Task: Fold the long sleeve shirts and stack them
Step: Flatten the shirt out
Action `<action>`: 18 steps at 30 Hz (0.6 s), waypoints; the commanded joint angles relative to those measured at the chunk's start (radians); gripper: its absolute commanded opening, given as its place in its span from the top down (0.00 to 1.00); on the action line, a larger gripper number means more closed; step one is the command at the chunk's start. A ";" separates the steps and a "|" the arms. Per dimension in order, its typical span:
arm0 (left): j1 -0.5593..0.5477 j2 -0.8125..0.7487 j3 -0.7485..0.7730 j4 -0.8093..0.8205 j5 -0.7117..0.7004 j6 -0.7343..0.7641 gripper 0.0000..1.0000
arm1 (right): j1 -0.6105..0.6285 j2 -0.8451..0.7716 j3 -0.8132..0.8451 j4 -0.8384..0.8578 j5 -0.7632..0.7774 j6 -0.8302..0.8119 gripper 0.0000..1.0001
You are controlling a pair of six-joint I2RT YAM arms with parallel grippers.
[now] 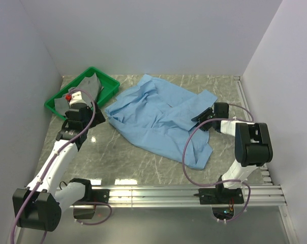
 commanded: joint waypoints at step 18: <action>0.000 -0.001 0.013 0.033 -0.019 0.001 0.04 | 0.273 -0.366 0.279 -0.344 0.009 -0.374 1.00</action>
